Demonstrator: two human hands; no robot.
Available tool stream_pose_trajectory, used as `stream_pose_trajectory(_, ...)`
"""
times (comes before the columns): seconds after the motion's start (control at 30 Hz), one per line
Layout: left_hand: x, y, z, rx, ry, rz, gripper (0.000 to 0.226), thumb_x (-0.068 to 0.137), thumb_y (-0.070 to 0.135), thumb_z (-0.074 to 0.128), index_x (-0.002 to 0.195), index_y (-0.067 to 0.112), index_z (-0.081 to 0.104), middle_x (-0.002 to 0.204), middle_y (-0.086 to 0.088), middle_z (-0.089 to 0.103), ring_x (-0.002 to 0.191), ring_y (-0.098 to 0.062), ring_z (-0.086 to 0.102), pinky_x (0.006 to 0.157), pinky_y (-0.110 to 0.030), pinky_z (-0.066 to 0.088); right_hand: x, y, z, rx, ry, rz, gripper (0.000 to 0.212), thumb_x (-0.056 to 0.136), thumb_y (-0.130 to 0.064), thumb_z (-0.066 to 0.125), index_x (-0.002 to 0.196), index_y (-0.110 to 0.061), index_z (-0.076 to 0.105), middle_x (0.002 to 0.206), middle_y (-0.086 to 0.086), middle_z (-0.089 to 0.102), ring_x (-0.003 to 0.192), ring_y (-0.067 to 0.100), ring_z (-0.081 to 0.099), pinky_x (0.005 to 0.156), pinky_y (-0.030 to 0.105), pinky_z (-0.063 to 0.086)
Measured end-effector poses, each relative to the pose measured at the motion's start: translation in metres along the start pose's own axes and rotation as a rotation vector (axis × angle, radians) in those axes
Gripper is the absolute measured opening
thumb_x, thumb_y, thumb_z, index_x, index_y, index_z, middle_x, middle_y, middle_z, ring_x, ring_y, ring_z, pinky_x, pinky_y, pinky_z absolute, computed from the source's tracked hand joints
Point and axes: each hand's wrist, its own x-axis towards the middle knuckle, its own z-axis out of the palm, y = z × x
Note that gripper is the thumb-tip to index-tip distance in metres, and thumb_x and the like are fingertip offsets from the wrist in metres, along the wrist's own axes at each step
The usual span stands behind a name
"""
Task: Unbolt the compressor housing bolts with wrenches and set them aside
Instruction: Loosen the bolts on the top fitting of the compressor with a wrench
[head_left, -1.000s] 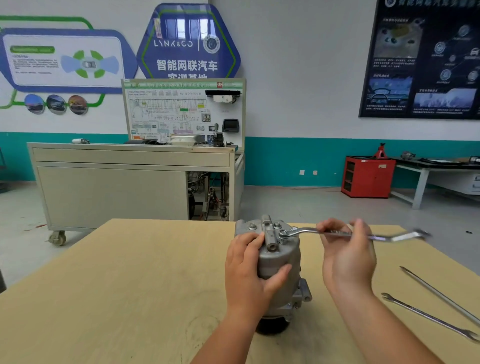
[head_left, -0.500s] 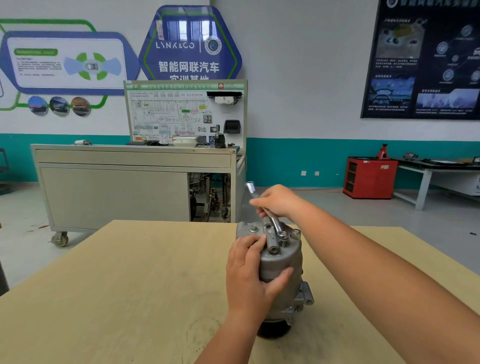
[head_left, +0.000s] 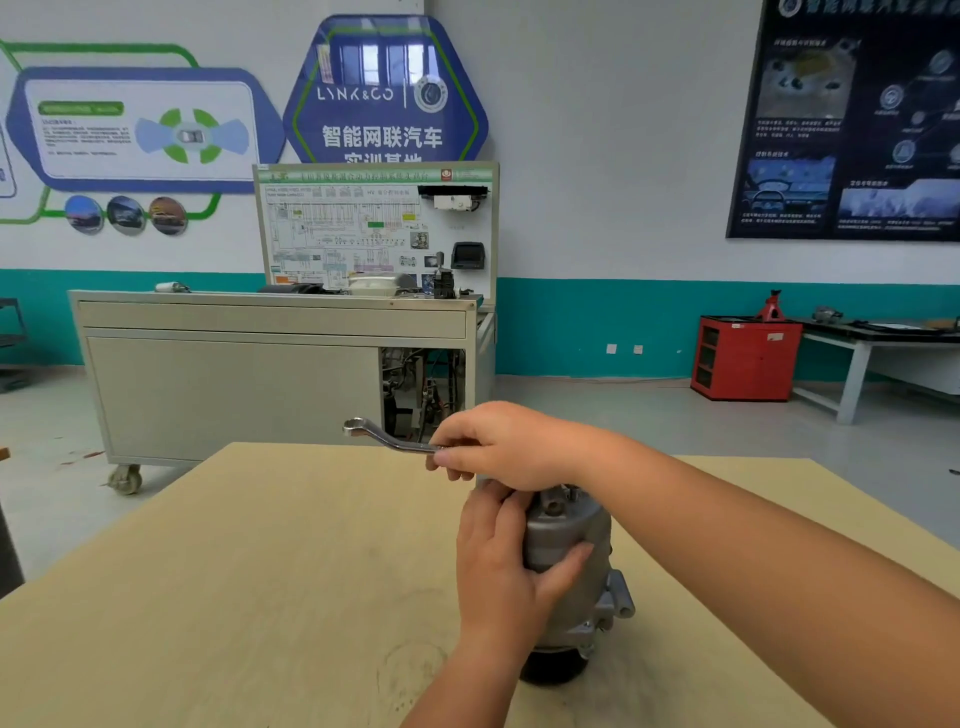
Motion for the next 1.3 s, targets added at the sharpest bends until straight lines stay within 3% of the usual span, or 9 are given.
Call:
stream_pose_trajectory(0.17,0.000,0.002,-0.001,-0.019,0.022,0.044,0.061,0.069,0.046,0.065,0.111,0.002,0.065,0.118,0.003,0.052,0.111,-0.009,0.042,0.096,-0.019,0.034,-0.007,-0.001,-0.010,0.200,0.150,0.046,0.021,0.097,-0.020,0.050,0.105,-0.010,0.066,0.072,-0.012,0.057,0.050,-0.004,0.050,0.046,0.007,0.038)
stream_pose_trajectory(0.27,0.000,0.004,-0.002,-0.019,0.027,0.041,0.061,0.069,0.046,0.065,0.112,0.002,0.064,0.118,0.006,0.047,0.113,-0.007,0.040,0.097,-0.017,0.031,-0.004,-0.001,-0.007,0.220,0.189,0.065,0.021,0.096,-0.019,0.050,0.105,-0.009,0.066,0.072,-0.010,0.059,0.050,-0.002,0.047,0.047,0.006,0.036)
stream_pose_trajectory(0.53,0.000,0.004,-0.005,0.006,-0.031,-0.045,0.060,0.070,0.051,0.067,0.116,0.013,0.064,0.120,-0.002,0.056,0.114,-0.011,0.045,0.093,-0.028,0.040,0.012,-0.009,0.008,-0.058,0.003,0.097,0.018,0.096,-0.024,0.051,0.079,-0.025,0.058,0.060,-0.018,0.056,0.051,-0.001,0.052,0.055,0.020,0.038)
stream_pose_trajectory(0.7,0.001,0.004,-0.007,0.004,-0.035,-0.025,0.059,0.069,0.050,0.066,0.116,0.014,0.063,0.120,-0.002,0.056,0.113,-0.009,0.044,0.093,-0.020,0.037,0.012,-0.008,0.009,-0.065,0.006,0.135,0.024,0.096,-0.025,0.049,0.098,-0.013,0.070,0.081,-0.008,0.064,0.061,0.003,0.051,0.064,0.023,0.039)
stream_pose_trajectory(0.9,0.000,0.005,-0.009,0.016,-0.058,-0.040,0.064,0.071,0.052,0.064,0.120,0.011,0.062,0.124,0.003,0.053,0.117,-0.009,0.043,0.098,-0.026,0.039,0.011,-0.012,0.001,0.039,0.117,0.149,0.022,0.095,-0.025,0.052,0.090,-0.012,0.068,0.066,-0.012,0.057,0.056,0.005,0.047,0.056,0.021,0.039)
stream_pose_trajectory(1.0,-0.001,0.009,-0.012,-0.010,-0.089,-0.066,0.066,0.071,0.052,0.063,0.121,0.010,0.061,0.123,0.012,0.046,0.118,-0.004,0.039,0.101,-0.031,0.039,0.003,-0.009,-0.014,0.130,0.221,0.189,0.023,0.094,-0.027,0.052,0.099,-0.012,0.069,0.075,-0.006,0.062,0.058,0.007,0.047,0.057,0.022,0.040)
stream_pose_trajectory(1.13,0.001,0.012,-0.019,-0.032,-0.163,-0.099,0.067,0.069,0.044,0.068,0.128,0.015,0.055,0.127,0.018,0.039,0.122,-0.001,0.032,0.110,-0.041,0.034,-0.035,0.026,-0.034,0.212,0.331,0.357,0.012,0.095,-0.026,0.050,0.102,-0.025,0.060,0.075,-0.007,0.057,0.060,0.008,0.046,0.052,0.021,0.039)
stream_pose_trajectory(1.2,0.001,0.020,-0.025,-0.033,-0.136,-0.078,0.070,0.069,0.043,0.066,0.132,0.020,0.047,0.133,0.012,0.037,0.127,-0.005,0.031,0.112,-0.049,0.029,-0.065,0.059,-0.036,0.283,0.399,0.498,0.010,0.095,-0.019,0.049,0.102,-0.025,0.055,0.075,-0.002,0.055,0.060,0.010,0.045,0.049,0.021,0.038)
stream_pose_trajectory(1.3,-0.011,0.041,-0.025,-0.178,-0.022,0.212,0.054,0.077,0.030,0.059,0.128,0.020,0.047,0.135,0.003,0.044,0.134,-0.013,0.034,0.114,-0.038,0.027,-0.115,0.117,-0.020,0.412,0.511,0.744,0.010,0.092,-0.007,0.051,0.095,-0.014,0.056,0.074,0.007,0.054,0.059,0.014,0.044,0.048,0.022,0.038)
